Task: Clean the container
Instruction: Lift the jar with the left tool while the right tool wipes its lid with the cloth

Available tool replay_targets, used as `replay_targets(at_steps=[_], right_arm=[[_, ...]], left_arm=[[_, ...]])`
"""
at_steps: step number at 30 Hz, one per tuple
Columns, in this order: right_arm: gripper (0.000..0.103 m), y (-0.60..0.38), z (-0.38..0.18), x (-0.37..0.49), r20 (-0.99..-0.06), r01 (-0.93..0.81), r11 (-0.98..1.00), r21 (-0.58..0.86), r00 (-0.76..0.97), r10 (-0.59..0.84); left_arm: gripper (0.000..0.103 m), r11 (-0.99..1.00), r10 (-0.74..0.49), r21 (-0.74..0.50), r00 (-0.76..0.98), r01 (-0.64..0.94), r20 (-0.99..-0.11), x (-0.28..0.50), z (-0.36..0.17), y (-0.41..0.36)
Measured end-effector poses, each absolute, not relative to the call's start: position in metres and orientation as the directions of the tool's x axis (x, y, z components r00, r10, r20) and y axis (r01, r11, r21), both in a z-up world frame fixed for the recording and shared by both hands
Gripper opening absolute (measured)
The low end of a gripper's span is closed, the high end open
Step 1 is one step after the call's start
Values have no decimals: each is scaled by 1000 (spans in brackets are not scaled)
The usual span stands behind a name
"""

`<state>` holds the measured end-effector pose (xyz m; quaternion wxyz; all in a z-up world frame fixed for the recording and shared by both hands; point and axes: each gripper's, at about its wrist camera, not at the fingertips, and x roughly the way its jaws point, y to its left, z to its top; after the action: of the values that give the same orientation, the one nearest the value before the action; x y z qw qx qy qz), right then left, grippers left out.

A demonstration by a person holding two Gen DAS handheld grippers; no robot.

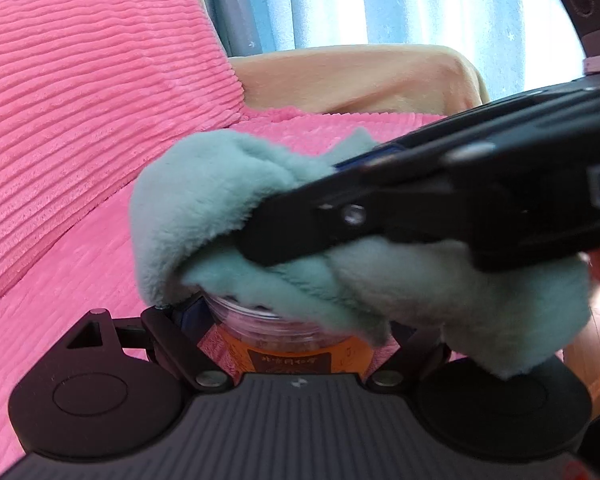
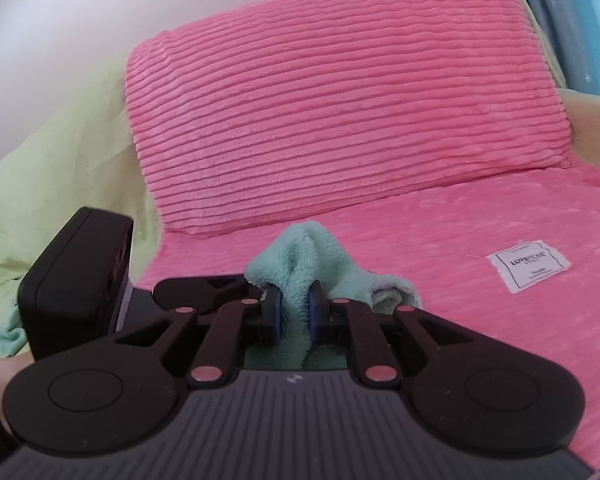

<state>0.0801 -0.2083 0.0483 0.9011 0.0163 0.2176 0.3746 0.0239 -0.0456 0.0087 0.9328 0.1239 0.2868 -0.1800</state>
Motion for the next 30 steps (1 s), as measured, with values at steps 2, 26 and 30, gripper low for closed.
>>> replay_targets(at_steps=[2,26,30], right_arm=[[10,-207,48,81,-381,-675,715,184,622,685],[11,-202,52,50,-433,-661,731,172,615,658],[10,-202,51,52,-428,-649,748,140,641,637]], left_arm=[[85,903,-261,135,772,407,-580,24,9,-48],[85,906,-264,122,765,406,-587,26,10,-50],[85,908,-263,118,766,402,-586,27,10,-51]])
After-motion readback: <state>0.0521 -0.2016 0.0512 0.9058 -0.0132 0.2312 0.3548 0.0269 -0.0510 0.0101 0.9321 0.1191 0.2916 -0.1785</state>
